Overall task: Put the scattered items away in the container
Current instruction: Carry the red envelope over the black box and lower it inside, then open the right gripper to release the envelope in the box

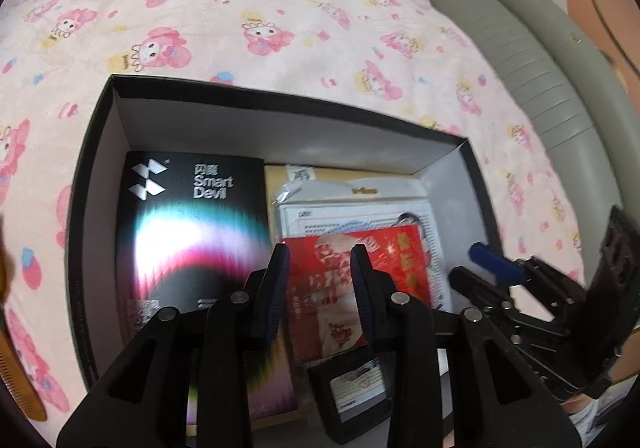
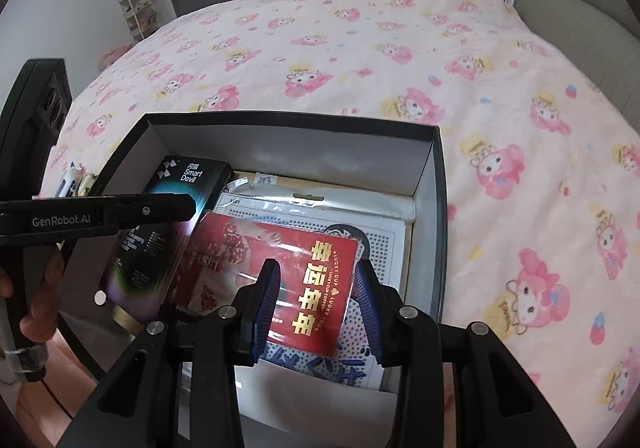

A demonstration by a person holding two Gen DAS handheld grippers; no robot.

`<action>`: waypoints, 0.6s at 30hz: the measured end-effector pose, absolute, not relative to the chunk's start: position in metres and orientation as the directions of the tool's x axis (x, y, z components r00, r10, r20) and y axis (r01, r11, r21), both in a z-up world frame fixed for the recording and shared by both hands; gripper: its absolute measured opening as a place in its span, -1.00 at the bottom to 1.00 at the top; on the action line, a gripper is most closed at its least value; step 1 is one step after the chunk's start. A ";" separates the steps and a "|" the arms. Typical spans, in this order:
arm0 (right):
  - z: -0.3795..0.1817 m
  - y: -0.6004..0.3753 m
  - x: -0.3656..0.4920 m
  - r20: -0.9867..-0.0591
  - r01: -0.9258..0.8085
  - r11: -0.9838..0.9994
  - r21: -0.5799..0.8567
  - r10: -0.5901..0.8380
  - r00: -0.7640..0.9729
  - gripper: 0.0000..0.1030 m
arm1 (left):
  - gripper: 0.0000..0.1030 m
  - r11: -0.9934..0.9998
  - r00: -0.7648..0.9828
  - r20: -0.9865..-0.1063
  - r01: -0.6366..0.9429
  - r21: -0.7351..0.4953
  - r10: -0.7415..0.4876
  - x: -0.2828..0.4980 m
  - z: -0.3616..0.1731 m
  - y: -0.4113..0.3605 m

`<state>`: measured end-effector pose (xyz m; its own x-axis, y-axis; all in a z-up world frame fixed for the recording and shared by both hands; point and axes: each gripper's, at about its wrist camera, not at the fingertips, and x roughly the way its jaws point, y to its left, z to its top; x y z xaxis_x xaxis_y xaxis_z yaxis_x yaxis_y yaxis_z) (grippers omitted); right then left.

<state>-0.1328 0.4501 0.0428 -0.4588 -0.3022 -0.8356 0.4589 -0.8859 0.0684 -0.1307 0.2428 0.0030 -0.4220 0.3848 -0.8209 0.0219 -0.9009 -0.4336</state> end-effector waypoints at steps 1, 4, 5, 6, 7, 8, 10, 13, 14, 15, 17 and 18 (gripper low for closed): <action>0.043 0.449 -0.132 -0.836 0.466 -0.882 0.062 -0.302 -0.459 -0.33 | -0.41 -0.909 -0.413 -0.832 0.024 -0.415 0.369 -0.130 0.002 0.244; 0.041 0.445 -0.129 -0.850 0.501 -0.862 0.077 -0.319 -0.419 -0.33 | -0.41 -0.925 -0.356 -0.867 0.013 -0.379 0.350 -0.126 -0.001 0.249; 0.039 0.444 -0.128 -0.857 0.512 -0.855 0.085 -0.325 -0.401 -0.33 | -0.41 -0.927 -0.334 -0.874 0.007 -0.376 0.352 -0.124 -0.003 0.251; 0.037 0.442 -0.127 -0.863 0.522 -0.848 0.094 -0.331 -0.382 -0.33 | -0.41 -0.921 -0.321 -0.873 0.000 -0.388 0.368 -0.123 -0.004 0.252; 0.035 0.440 -0.125 -0.868 0.530 -0.843 0.098 -0.333 -0.368 -0.32 | -0.41 -0.917 -0.310 -0.872 -0.005 -0.398 0.380 -0.124 -0.006 0.253; 0.033 0.438 -0.124 -0.872 0.537 -0.838 0.097 -0.332 -0.360 -0.33 | -0.41 -0.915 -0.301 -0.872 -0.007 -0.404 0.387 -0.124 -0.008 0.254; 0.030 0.434 -0.122 -0.877 0.552 -0.828 0.096 -0.332 -0.346 -0.32 | -0.41 -0.909 -0.281 -0.871 -0.012 -0.416 0.403 -0.124 -0.011 0.257; 0.027 0.432 -0.120 -0.882 0.561 -0.821 0.106 -0.338 -0.329 -0.32 | -0.41 -0.904 -0.265 -0.870 -0.010 -0.428 0.415 -0.125 -0.015 0.257; 0.026 0.432 -0.120 -0.884 0.560 -0.821 0.112 -0.340 -0.321 -0.32 | -0.41 -0.903 -0.260 -0.871 -0.007 -0.430 0.417 -0.125 -0.017 0.257; 0.024 0.432 -0.121 -0.886 0.558 -0.821 0.121 -0.343 -0.313 -0.32 | -0.41 -0.906 -0.254 -0.876 0.002 -0.424 0.410 -0.126 -0.020 0.257; 0.019 0.432 -0.122 -0.891 0.554 -0.821 0.137 -0.347 -0.294 -0.32 | -0.43 -0.907 -0.245 -0.881 0.012 -0.421 0.406 -0.127 -0.025 0.257; 0.018 0.432 -0.122 -0.893 0.552 -0.822 0.139 -0.346 -0.290 -0.32 | -0.43 -0.905 -0.241 -0.881 0.016 -0.424 0.408 -0.128 -0.028 0.257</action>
